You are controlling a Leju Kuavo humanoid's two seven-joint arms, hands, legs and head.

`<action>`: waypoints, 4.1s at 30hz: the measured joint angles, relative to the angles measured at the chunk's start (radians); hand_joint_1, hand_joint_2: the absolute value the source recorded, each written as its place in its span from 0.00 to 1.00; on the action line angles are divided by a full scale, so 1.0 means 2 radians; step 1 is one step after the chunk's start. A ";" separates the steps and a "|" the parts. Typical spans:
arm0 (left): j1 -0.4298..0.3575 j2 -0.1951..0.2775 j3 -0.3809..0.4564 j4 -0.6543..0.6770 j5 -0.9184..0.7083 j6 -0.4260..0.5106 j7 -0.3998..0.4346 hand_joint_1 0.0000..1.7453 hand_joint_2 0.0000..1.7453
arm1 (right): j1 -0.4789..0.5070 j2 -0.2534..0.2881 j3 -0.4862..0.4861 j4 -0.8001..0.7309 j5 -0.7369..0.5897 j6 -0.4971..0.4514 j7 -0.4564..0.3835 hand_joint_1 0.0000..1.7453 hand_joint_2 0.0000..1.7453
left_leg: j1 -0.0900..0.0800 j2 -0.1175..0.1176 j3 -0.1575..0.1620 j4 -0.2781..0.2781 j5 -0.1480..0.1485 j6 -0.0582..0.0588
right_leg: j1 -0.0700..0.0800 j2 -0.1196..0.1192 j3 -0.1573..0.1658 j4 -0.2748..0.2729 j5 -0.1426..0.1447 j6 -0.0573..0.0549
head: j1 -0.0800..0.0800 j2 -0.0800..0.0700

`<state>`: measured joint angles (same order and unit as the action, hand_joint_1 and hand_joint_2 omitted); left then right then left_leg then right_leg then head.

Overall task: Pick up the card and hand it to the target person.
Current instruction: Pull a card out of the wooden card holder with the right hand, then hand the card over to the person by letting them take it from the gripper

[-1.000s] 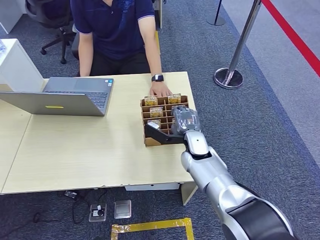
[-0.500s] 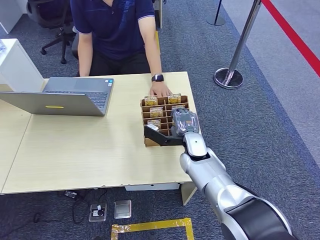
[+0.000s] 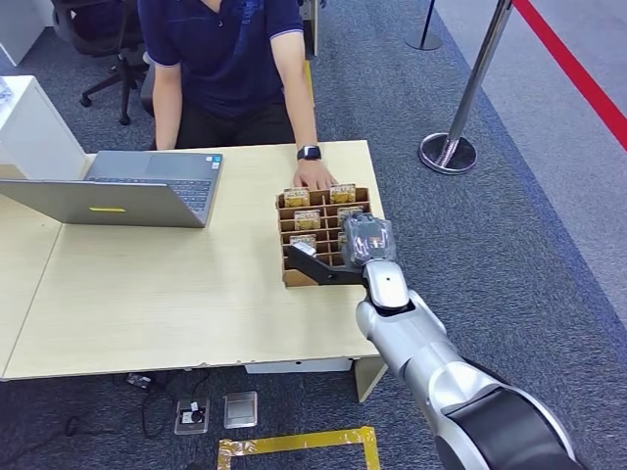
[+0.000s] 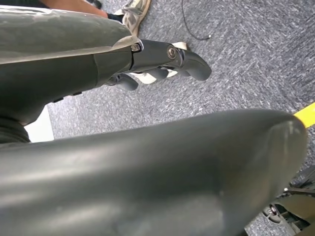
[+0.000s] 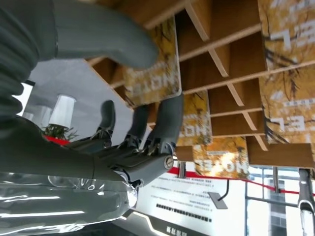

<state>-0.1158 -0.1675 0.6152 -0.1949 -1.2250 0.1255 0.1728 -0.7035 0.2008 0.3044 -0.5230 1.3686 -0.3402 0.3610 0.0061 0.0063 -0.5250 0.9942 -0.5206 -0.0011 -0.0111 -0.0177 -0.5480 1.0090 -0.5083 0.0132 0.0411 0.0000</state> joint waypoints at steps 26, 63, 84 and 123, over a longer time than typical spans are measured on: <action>0.000 0.004 -0.003 0.000 0.003 -0.001 -0.003 0.00 0.00 | 0.009 -0.008 0.000 -0.005 0.031 -0.034 0.002 1.00 1.00 | 0.000 0.000 0.000 0.000 0.000 0.000 | 0.000 0.000 0.000 0.000 0.000 0.000 | 0.000 0.000; -0.016 0.005 -0.003 0.000 0.009 0.014 -0.012 0.00 0.00 | -0.108 0.024 0.042 -0.104 -0.025 -0.172 -0.110 1.00 1.00 | 0.000 0.000 0.000 0.000 0.002 -0.001 | 0.000 0.000 -0.001 0.001 0.002 -0.001 | 0.000 0.000; -0.015 0.014 -0.002 0.000 0.007 0.010 -0.004 0.00 0.00 | -0.127 0.049 0.002 -0.028 0.032 -0.172 -0.105 0.00 1.00 | 0.000 0.000 -0.001 0.000 0.002 -0.001 | 0.000 0.000 -0.002 0.001 0.002 -0.001 | 0.000 0.000; 0.014 0.012 0.013 0.000 0.007 0.002 -0.029 0.00 0.00 | 0.445 -0.144 -0.304 -0.543 -0.776 0.384 -0.398 0.00 0.00 | 0.000 0.000 0.000 0.000 -0.001 0.001 | 0.000 0.000 0.001 -0.002 0.000 0.001 | 0.000 0.000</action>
<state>-0.0874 -0.1430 0.6413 -0.1953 -1.2113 0.1287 0.1141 0.1866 -0.0880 -0.3045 -1.6090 -0.1831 0.4280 -0.4360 0.0063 0.0060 -0.5251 0.9941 -0.5225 0.0002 -0.0110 -0.0180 -0.5465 1.0050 -0.5086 0.0147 0.0417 0.0000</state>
